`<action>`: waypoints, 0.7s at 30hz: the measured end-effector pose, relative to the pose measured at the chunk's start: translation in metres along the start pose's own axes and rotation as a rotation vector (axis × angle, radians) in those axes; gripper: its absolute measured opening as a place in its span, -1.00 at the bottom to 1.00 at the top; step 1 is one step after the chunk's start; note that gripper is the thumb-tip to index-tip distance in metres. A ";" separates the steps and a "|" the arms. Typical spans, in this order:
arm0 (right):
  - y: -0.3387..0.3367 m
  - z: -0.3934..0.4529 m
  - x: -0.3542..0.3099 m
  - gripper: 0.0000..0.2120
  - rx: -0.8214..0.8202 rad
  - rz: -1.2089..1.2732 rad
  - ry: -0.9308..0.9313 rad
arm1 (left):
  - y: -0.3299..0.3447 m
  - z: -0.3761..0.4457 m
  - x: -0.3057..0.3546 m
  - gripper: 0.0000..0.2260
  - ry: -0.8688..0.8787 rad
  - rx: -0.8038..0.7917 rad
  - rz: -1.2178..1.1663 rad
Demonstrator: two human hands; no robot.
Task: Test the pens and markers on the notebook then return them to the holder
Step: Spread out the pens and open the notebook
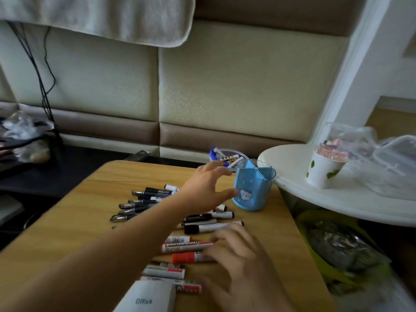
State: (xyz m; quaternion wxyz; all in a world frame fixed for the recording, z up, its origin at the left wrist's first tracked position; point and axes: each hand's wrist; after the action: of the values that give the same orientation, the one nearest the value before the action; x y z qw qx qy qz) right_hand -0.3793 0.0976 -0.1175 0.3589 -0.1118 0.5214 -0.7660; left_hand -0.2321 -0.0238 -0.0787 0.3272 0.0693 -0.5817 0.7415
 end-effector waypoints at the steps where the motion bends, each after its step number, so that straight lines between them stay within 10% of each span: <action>1: 0.006 0.004 -0.010 -0.65 -0.047 -0.007 -0.033 | -0.009 -0.013 -0.006 -0.51 -0.006 0.014 0.022; 21: 0.035 0.039 -0.058 -0.76 -0.150 -0.215 0.075 | -0.092 -0.214 -0.083 -0.43 -0.079 -0.180 0.237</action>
State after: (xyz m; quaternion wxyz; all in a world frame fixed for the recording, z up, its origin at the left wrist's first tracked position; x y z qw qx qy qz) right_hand -0.3010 0.1009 -0.1197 0.2455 -0.1651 0.5753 -0.7625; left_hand -0.0564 0.1475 -0.1108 0.2194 -0.0003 -0.6621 0.7166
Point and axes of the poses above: each hand's wrist, its own z-axis towards the middle knuckle, its own y-axis out of the palm, x = y × z, and after that the axes turned 1 degree about z, right-handed
